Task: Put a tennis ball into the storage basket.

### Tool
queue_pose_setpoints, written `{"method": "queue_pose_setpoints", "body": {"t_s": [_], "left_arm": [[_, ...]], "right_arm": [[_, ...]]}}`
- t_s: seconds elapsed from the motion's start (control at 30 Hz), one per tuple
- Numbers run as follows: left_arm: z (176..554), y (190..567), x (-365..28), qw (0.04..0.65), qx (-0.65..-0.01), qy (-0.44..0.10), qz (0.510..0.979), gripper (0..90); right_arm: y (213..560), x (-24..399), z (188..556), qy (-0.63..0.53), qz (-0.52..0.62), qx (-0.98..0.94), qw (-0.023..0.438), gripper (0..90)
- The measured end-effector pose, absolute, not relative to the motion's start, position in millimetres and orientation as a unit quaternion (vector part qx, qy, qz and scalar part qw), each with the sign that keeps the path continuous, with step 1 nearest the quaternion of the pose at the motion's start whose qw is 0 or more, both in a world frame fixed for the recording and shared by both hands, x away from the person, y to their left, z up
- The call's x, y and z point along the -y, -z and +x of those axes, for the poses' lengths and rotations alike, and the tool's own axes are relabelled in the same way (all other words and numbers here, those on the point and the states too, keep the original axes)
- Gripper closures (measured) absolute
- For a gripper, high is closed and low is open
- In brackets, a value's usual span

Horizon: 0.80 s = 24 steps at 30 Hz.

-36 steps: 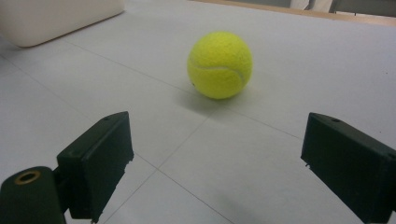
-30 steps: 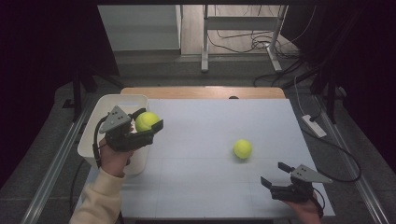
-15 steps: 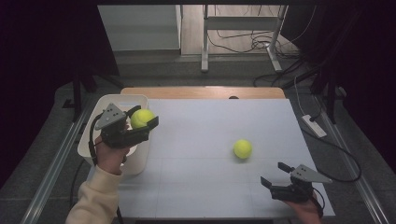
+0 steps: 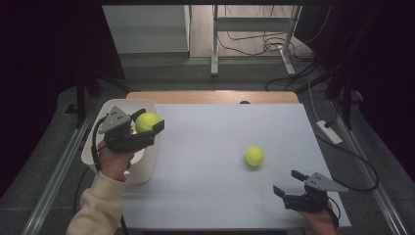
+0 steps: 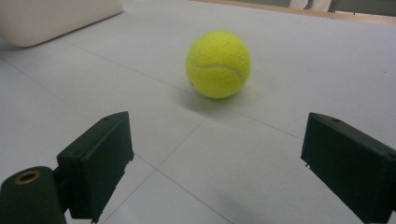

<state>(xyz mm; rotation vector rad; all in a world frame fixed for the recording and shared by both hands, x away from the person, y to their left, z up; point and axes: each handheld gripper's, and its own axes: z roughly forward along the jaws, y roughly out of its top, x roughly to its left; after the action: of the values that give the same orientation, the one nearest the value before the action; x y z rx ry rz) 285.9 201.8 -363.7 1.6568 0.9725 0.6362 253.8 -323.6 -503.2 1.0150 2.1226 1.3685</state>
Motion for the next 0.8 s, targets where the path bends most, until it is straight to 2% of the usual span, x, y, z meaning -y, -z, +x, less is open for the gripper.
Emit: {"method": "queue_pose_setpoints", "body": {"t_s": [0.8], "left_arm": [[297,357,-214,0.518,-0.423,-0.276,0.690,26.4]], "right_arm": [[503,323,254,-0.490,0.365,-0.764,0.209,8.7]]}}
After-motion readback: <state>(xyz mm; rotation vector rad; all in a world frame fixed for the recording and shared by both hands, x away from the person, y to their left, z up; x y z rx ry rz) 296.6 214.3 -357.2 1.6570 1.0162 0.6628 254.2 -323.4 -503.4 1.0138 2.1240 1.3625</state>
